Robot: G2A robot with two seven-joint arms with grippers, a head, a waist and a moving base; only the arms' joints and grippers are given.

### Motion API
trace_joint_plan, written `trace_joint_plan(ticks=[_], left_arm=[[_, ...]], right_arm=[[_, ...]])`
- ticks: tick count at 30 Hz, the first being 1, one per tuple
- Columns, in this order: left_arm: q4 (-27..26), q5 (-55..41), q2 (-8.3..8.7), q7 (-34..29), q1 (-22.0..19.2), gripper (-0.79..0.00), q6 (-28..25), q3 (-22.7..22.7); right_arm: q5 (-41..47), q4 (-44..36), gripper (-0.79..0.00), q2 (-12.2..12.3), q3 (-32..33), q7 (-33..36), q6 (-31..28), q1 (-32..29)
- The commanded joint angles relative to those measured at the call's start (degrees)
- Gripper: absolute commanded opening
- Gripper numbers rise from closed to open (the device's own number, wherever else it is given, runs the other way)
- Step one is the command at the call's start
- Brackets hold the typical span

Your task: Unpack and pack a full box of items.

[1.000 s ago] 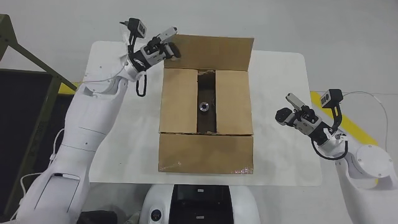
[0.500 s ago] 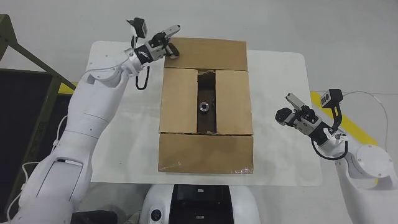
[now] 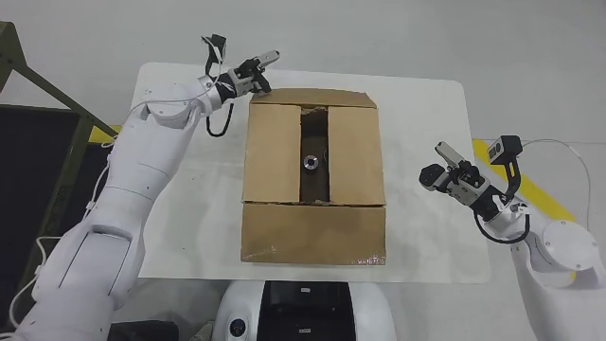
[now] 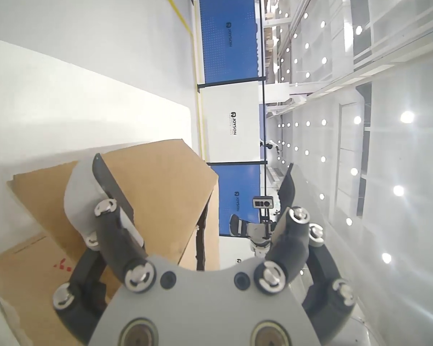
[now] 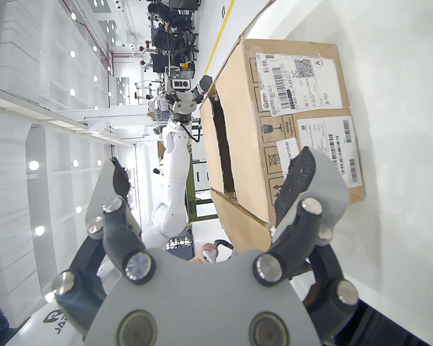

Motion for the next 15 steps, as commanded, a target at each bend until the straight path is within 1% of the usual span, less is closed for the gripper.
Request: trace_joint_plan(ticks=[1,6,10,15], left_arm=[[0.9,0.2,-0.1,-0.24,-0.11,0.0,-0.54,0.16],[2.58,1.35,-0.13,-2.48,-0.08,0.0,-1.59,0.57],[3.23,1.25,-0.05,-4.04,0.05,0.0,-3.42,0.17],[4.24,0.4,0.12,-1.85,-1.1,0.0,-5.71,-1.76]], right_arm=[[0.0,0.0,0.0,0.0,0.0,0.0,0.0,0.0],[0.0,0.0,0.0,0.0,0.0,0.0,0.0,0.0],[0.0,0.0,0.0,0.0,0.0,0.0,0.0,0.0],[0.0,0.0,0.0,0.0,0.0,0.0,0.0,0.0]])
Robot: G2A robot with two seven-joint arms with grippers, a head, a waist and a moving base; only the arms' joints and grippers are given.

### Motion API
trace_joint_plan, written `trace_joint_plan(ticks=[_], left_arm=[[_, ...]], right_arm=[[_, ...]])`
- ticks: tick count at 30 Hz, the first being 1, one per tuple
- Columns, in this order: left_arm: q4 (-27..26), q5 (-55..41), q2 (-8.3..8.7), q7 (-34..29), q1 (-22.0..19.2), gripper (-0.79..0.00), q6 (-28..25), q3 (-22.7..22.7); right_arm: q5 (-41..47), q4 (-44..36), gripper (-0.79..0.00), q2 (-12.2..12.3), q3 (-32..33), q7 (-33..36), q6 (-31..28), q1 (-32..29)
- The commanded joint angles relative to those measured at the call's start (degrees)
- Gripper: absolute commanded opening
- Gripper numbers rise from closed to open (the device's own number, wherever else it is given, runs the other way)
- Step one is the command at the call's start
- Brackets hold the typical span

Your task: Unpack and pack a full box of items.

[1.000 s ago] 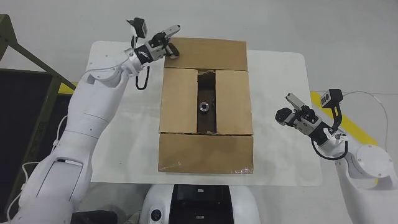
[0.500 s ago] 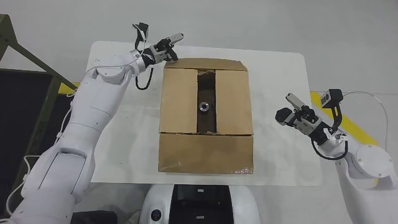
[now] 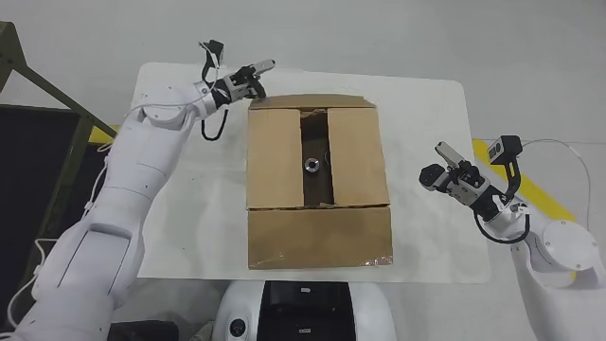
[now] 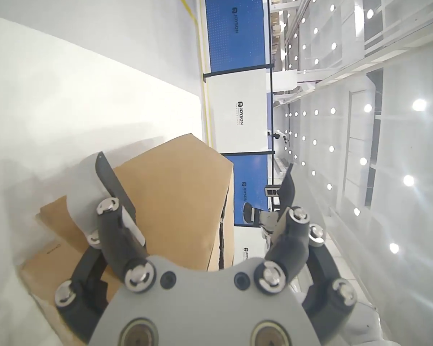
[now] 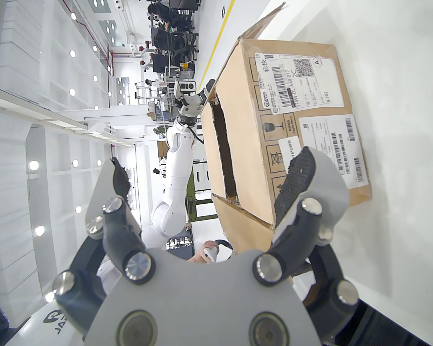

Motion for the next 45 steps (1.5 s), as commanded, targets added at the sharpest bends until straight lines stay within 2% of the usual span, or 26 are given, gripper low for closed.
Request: trace_joint_plan(ticks=[1,7,14,18,25,32,38,45], left_arm=[[0.24,-0.8,0.02,1.58,-0.51,0.0,-0.93,-0.93],[-0.03,-3.95,0.22,4.98,-1.73,0.0,-3.8,-4.16],[-4.92,-6.47,1.8,2.48,0.19,0.0,-4.52,-9.75],[-10.96,-8.25,3.24,-0.33,4.38,0.0,-3.37,-14.43],[-23.34,-11.08,5.73,-6.26,14.83,0.0,0.12,-23.62],[-32.36,-14.88,7.28,-11.86,23.93,0.0,2.13,-31.26],[-36.24,-16.91,8.15,-17.05,29.43,0.0,1.85,-35.75],[-36.03,-17.05,8.92,-22.25,33.21,0.0,-1.11,-39.06]], right_arm=[[0.0,0.0,0.0,0.0,0.0,0.0,0.0,0.0],[0.0,0.0,0.0,0.0,0.0,0.0,0.0,0.0],[0.0,0.0,0.0,0.0,0.0,0.0,0.0,0.0],[0.0,0.0,0.0,0.0,0.0,0.0,0.0,0.0],[0.0,0.0,0.0,0.0,0.0,0.0,0.0,0.0],[0.0,0.0,0.0,0.0,0.0,0.0,0.0,0.0],[0.0,0.0,0.0,0.0,0.0,0.0,0.0,0.0],[0.0,0.0,0.0,0.0,0.0,0.0,0.0,0.0]])
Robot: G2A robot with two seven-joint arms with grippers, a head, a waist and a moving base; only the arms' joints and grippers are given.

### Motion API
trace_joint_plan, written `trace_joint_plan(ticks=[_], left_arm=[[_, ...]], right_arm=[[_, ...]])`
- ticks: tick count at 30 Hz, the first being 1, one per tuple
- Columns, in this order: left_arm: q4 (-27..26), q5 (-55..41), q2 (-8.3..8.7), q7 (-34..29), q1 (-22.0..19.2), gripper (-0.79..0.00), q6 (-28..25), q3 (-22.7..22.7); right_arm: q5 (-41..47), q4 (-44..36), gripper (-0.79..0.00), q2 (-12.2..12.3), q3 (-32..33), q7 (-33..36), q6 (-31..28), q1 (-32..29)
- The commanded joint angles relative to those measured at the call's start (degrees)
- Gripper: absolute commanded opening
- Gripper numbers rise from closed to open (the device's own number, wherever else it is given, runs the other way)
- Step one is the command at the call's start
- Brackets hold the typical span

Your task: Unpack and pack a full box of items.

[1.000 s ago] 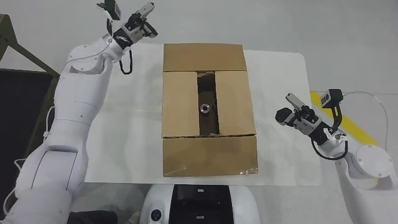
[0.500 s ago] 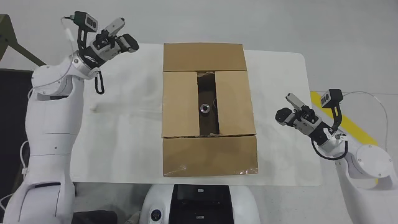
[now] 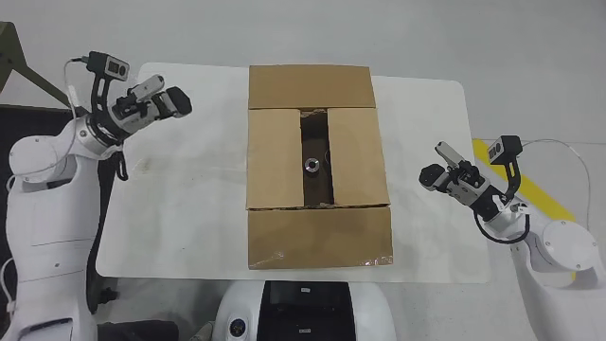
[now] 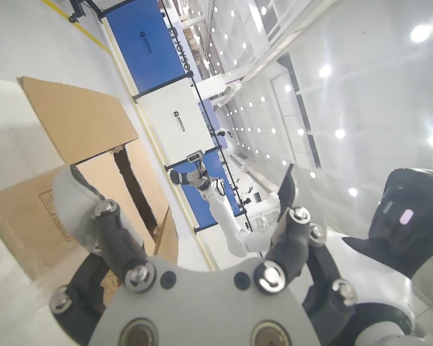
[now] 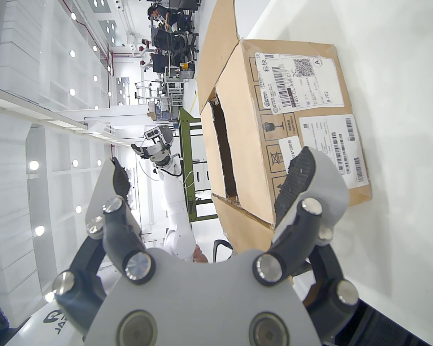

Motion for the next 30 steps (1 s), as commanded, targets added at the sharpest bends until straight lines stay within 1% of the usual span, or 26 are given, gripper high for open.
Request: trace_joint_plan(ticks=[1,5,9,16,23,30], left_arm=[[0.46,0.61,0.23,-1.73,0.49,0.0,-1.08,-0.53],[2.15,1.83,0.73,-5.72,0.78,0.0,-3.76,-1.31],[3.7,0.89,1.11,-8.32,0.31,0.0,-4.92,-1.79],[4.46,-0.56,1.23,-8.0,-0.29,0.0,-5.71,-2.03],[4.46,-0.56,1.23,-8.0,-0.29,0.0,-5.71,-2.03],[4.46,-0.56,1.23,-8.0,-0.29,0.0,-5.71,-2.03]], right_arm=[[0.0,0.0,0.0,0.0,0.0,0.0,0.0,0.0],[0.0,0.0,0.0,0.0,0.0,0.0,0.0,0.0],[0.0,0.0,0.0,0.0,0.0,0.0,0.0,0.0],[1.01,0.64,0.0,-0.21,-1.32,-1.17,0.38,-0.25],[0.2,1.9,0.0,-0.19,-3.47,1.0,1.3,0.17],[2.36,2.92,0.0,-0.47,-6.44,2.21,1.01,0.39]])
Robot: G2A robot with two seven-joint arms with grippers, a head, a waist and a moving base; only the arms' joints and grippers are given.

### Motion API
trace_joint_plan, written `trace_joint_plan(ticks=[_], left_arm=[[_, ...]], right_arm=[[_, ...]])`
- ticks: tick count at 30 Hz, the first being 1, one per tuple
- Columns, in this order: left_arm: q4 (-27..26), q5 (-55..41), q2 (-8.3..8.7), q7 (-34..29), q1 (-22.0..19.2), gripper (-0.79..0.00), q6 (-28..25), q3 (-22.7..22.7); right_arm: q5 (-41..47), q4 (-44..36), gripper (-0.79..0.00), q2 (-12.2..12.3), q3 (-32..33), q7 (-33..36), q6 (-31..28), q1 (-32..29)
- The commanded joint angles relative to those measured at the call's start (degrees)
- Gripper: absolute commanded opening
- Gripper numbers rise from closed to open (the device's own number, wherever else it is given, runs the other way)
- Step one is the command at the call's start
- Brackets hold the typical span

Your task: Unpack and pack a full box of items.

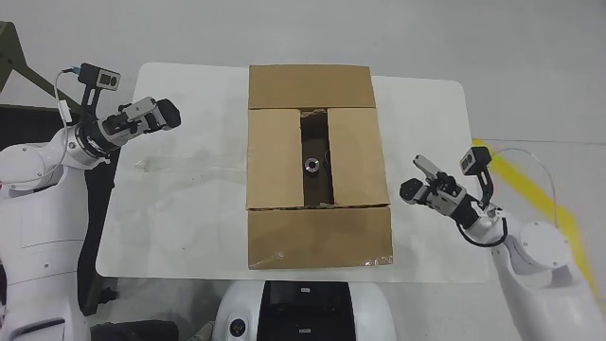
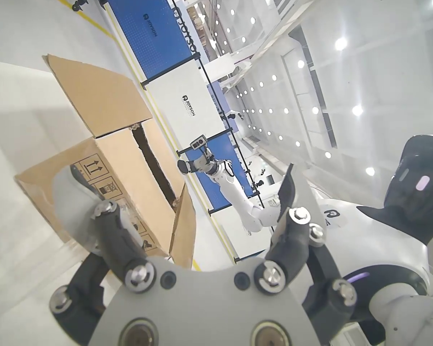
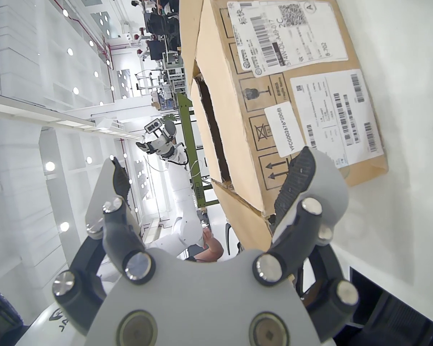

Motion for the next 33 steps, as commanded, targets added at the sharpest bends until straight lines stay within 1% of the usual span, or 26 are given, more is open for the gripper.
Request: trace_joint_plan(ticks=[1,15,21,26,33], left_arm=[[0.0,0.0,0.0,0.0,0.0,0.0,0.0,0.0],[0.0,0.0,0.0,0.0,0.0,0.0,0.0,0.0],[0.0,0.0,0.0,0.0,0.0,0.0,0.0,0.0],[0.0,0.0,0.0,0.0,0.0,0.0,0.0,0.0],[0.0,0.0,0.0,0.0,0.0,0.0,0.0,0.0]], right_arm=[[-0.07,-0.04,0.0,-0.05,-0.71,0.08,-0.09,-0.05],[0.79,-2.71,0.0,-0.19,-3.52,0.76,0.36,-1.27],[-1.68,-3.93,0.0,-0.02,-2.22,-1.18,-0.69,-1.19],[-2.46,-6.49,0.0,0.15,-1.49,-0.67,-0.3,0.46],[-3.22,-7.23,0.0,-0.18,-6.78,0.37,2.0,5.18]])
